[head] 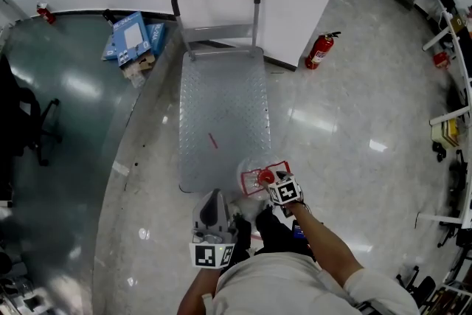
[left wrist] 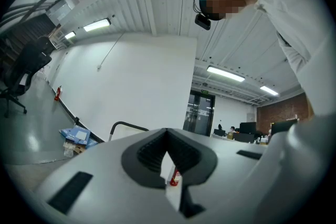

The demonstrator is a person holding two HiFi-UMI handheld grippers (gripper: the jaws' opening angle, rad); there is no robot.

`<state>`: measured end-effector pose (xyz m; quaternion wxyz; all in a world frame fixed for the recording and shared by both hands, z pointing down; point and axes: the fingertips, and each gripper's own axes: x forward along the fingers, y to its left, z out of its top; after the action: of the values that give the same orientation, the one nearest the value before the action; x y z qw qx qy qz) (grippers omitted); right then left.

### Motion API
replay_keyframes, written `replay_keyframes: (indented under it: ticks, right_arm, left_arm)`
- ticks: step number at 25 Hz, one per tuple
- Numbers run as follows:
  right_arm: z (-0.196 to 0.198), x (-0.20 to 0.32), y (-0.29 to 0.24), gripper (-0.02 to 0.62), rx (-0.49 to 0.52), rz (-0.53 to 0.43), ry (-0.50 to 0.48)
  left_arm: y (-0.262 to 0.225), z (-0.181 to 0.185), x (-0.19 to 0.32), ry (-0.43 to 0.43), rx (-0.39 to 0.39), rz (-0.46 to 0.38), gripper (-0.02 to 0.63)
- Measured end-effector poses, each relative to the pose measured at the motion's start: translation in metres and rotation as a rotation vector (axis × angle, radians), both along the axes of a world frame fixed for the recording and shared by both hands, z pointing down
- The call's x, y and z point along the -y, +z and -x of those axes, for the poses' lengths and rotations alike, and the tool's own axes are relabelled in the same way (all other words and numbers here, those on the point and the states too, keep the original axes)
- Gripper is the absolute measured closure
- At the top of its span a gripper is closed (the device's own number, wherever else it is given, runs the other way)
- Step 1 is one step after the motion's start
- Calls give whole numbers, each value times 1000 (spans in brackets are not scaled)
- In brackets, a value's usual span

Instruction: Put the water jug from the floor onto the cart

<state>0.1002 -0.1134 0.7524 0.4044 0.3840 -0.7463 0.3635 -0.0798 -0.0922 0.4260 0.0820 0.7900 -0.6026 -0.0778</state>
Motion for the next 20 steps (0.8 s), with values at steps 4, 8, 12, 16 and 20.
replay_keyframes:
  ticks: [4, 8, 12, 16, 20]
  right_arm:
    - [-20, 26, -95, 568, 14, -365, 139]
    - [-23, 29, -202, 583, 65, -682, 155]
    - [-17, 7, -285, 583, 170, -899, 136]
    - [-12, -12, -297, 583, 201, -933, 132]
    - [-9, -17, -298, 583, 207, -957, 117]
  left_arm:
    - [-11, -6, -1, 18, 6, -29, 603]
    - [-26, -10, -1, 35, 3, -53, 603]
    - [-39, -15, -8, 60, 8, -81, 603]
    - [-39, -20, -12, 77, 11, -81, 603]
    - [-41, -23, -11, 91, 15, -95, 603]
